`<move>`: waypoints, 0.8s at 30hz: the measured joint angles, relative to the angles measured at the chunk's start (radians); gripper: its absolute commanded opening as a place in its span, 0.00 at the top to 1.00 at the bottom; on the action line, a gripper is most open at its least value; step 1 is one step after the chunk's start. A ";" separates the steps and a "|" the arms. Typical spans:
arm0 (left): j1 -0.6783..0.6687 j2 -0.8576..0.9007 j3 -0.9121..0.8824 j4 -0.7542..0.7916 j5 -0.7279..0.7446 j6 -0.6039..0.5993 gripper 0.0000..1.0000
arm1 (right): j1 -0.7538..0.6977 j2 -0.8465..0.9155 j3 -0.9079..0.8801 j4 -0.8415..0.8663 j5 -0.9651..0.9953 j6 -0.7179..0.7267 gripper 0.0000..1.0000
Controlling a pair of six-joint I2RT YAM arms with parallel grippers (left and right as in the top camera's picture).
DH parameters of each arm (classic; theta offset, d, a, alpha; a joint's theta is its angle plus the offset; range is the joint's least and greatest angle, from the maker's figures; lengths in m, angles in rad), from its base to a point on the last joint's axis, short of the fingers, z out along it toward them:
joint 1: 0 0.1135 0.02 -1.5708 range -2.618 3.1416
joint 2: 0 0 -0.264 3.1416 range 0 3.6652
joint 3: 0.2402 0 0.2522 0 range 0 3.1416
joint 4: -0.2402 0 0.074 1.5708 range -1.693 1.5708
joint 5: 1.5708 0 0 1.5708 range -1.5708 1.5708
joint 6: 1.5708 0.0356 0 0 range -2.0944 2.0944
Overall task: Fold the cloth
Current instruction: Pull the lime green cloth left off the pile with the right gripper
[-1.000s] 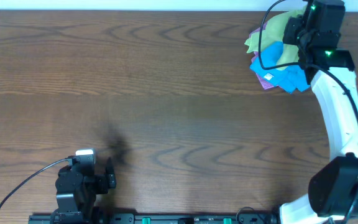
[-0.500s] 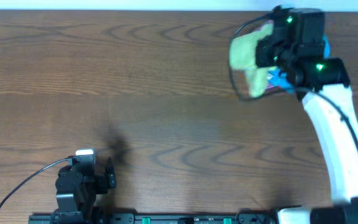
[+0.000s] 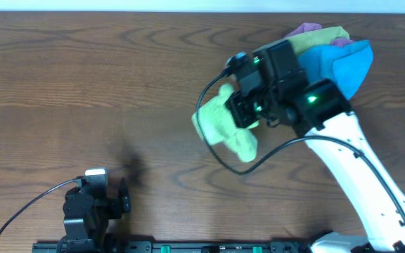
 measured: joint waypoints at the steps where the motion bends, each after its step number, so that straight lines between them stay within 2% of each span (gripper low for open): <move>1: 0.000 0.000 0.000 0.000 -0.010 0.005 0.05 | 0.012 0.003 0.000 -0.003 -0.012 0.000 0.98; 8: 0.000 0.000 0.001 0.001 -0.081 0.058 0.05 | 0.051 0.079 -0.010 0.047 -0.062 -0.006 0.98; 9: 0.000 0.000 0.001 0.001 -0.087 0.063 0.04 | 0.050 0.106 -0.012 0.084 -0.064 -0.010 0.94; 10: 0.000 0.000 0.001 0.001 -0.092 0.066 0.05 | 0.050 0.129 -0.013 0.116 -0.064 -0.011 0.84; 11: 0.000 0.000 0.001 0.002 -0.093 0.067 0.05 | 0.049 0.162 -0.014 0.167 -0.061 -0.014 0.68; 12: 0.000 0.000 0.001 0.002 -0.092 0.068 0.05 | 0.047 0.202 -0.015 0.251 -0.050 -0.018 0.30; 13: 0.000 0.000 0.001 0.002 -0.090 0.069 0.05 | 0.046 0.230 -0.016 0.315 -0.035 -0.013 0.12; 14: 0.000 0.000 0.001 0.003 -0.083 0.071 0.05 | 0.043 0.271 -0.015 0.399 -0.010 -0.008 0.04; 15: 0.000 0.000 0.001 0.003 -0.075 0.072 0.05 | 0.038 0.302 -0.014 0.457 0.012 0.002 0.01; 18: 0.000 0.000 0.001 0.003 -0.032 0.090 0.05 | 0.018 0.368 -0.010 0.512 0.080 0.032 0.01; 24: 0.000 0.000 0.000 0.016 0.096 0.097 0.04 | -0.022 0.359 0.024 0.386 0.198 0.059 0.01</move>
